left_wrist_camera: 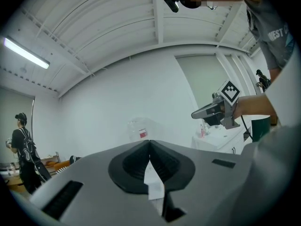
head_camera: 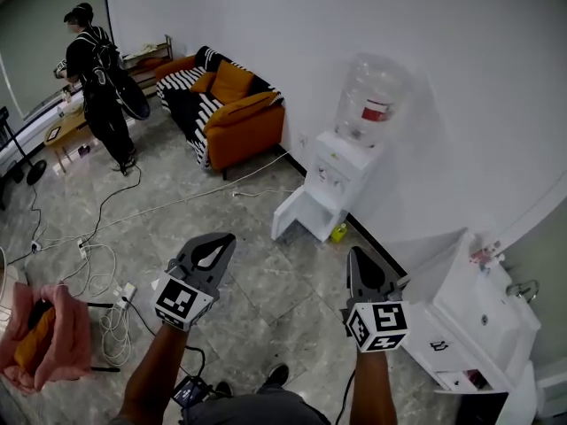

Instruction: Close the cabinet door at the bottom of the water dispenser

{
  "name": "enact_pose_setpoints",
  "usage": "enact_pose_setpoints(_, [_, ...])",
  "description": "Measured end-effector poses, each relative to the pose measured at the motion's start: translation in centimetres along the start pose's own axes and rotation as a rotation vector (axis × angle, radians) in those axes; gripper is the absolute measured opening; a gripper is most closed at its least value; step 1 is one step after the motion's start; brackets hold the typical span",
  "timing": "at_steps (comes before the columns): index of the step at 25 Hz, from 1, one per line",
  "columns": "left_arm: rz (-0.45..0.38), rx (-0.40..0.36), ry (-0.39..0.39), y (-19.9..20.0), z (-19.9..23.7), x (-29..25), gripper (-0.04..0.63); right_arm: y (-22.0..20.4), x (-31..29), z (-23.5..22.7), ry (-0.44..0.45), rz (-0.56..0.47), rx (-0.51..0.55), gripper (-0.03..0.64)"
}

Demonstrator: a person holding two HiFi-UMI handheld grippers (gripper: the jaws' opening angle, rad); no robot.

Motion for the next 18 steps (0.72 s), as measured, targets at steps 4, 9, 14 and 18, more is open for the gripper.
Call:
enact_pose_setpoints(4, [0.016,-0.016,0.017,0.3,-0.5,-2.6,0.017,-0.3,-1.5,-2.9,0.025,0.001,-0.009,0.028])
enact_pose_setpoints(9, [0.028,-0.027,0.028,0.4,-1.7,-5.6,0.017,-0.8,-2.3,-6.3,0.041,-0.003,-0.015,0.028])
enact_pose_setpoints(14, [0.024,-0.036,0.005,0.5,-2.8,-8.7,0.017,-1.1,-2.4,-8.9,0.032,-0.008,-0.022,0.028])
enact_pose_setpoints(18, [0.038,-0.04,-0.035,0.5,-3.6,-11.4,0.017,-1.9,-2.4,-10.8,0.013,0.009,-0.031,0.028])
Point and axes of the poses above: the fingertips, and each gripper's own axes: x backward along the fingers, z to its left, y out of its top, the point moved 6 cm from there along x, backward along the fingers, and after that the axes turned 2 degrees about y, right-handed, at the moved point
